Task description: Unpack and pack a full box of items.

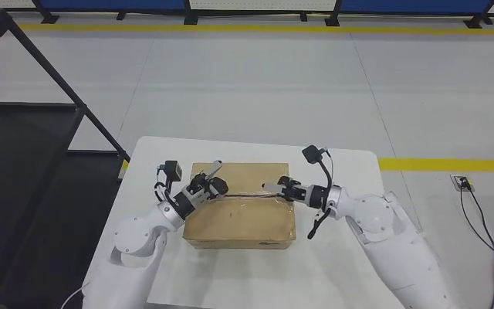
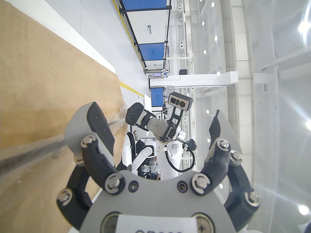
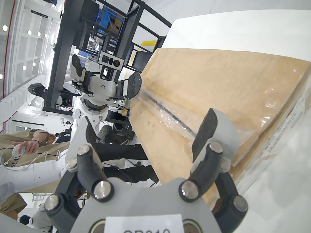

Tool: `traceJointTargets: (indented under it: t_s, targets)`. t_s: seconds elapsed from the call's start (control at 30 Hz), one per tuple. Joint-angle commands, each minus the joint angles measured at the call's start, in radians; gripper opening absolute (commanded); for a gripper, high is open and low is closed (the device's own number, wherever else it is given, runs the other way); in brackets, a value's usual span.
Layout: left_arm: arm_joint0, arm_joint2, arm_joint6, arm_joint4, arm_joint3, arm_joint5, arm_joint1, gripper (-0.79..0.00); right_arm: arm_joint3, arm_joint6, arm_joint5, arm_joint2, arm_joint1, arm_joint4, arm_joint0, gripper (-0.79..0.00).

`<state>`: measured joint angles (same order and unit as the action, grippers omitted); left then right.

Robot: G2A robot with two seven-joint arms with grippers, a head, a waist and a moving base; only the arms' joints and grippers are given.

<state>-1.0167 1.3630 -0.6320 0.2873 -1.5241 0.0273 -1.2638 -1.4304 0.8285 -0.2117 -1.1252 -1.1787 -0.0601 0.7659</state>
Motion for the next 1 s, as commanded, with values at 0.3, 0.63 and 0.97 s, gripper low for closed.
traceJointTargets:
  t_s: [0.3,0.63,0.97]
  targets:
    - [0.013,-0.019,-0.027,-0.001,0.046,-0.019,0.003,0.0,-0.045,-0.116,0.021,-0.036,0.003,-0.013,0.037,0.0]
    - [0.01,-0.031,-0.043,0.008,0.058,-0.011,0.006,0.0,-0.113,-0.15,0.009,0.009,-0.003,-0.074,0.06,0.0]
    - [0.007,-0.04,-0.046,0.011,0.062,-0.001,0.008,0.0,0.015,-0.121,0.214,0.056,-0.038,0.125,-0.059,0.0]
